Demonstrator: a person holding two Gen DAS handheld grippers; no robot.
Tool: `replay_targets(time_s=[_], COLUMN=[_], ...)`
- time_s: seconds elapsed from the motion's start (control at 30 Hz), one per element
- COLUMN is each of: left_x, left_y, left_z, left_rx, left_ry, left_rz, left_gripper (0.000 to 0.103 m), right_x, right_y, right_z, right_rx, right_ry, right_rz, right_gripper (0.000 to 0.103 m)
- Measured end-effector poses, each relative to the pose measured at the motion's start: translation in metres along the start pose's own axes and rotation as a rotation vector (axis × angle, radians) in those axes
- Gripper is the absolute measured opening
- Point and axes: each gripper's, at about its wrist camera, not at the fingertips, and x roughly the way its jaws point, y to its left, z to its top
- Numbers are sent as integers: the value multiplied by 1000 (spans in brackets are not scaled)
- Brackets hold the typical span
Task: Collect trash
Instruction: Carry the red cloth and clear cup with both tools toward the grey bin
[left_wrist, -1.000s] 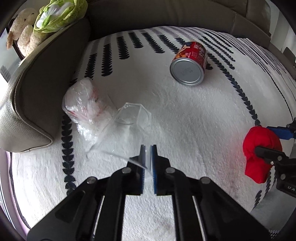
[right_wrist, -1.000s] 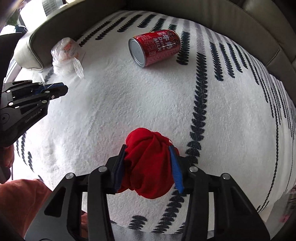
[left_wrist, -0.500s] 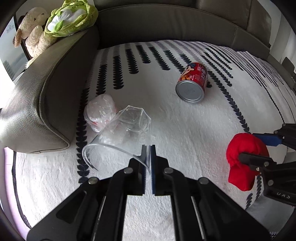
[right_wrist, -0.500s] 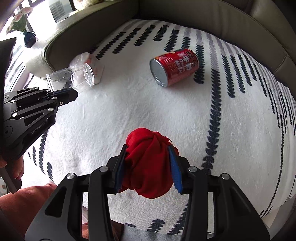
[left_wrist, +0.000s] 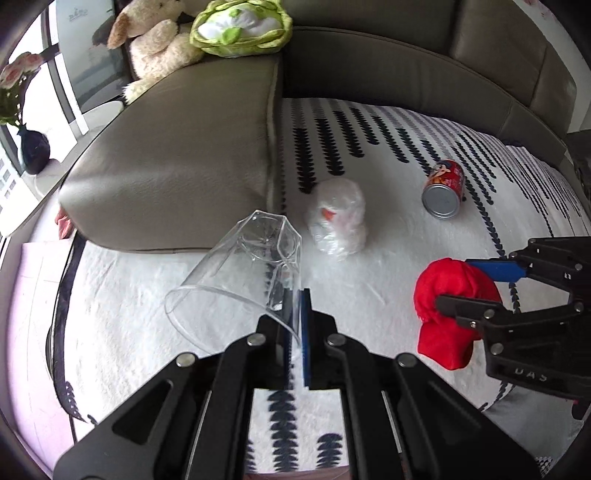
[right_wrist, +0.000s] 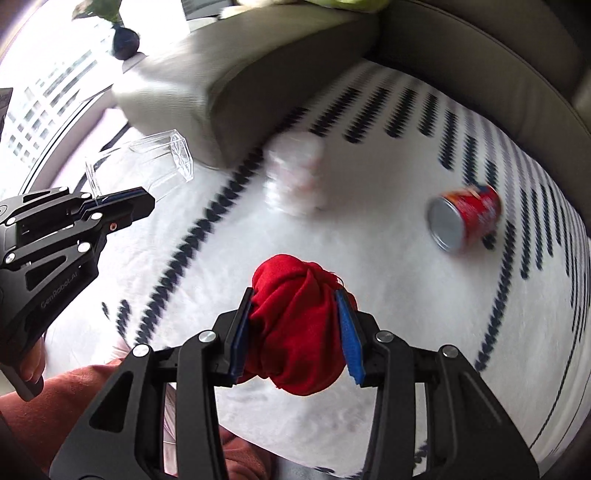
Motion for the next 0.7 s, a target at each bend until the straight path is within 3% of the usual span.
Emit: replay_targets(time_s=[0.33,0.7], left_x=[-48,-98], left_y=[140,295], left_z=[-45,-112], left_rx=[-220,-482], left_ry=[-18,-20], left_rz=[154,390], left_gripper=[4,5], right_x=[20,52], right_y=[147,336], right_z=[72,134], right_rx=[-253,-526], right_ry=[-14,-50], right_rz=[121,294], right_gripper=[41,41])
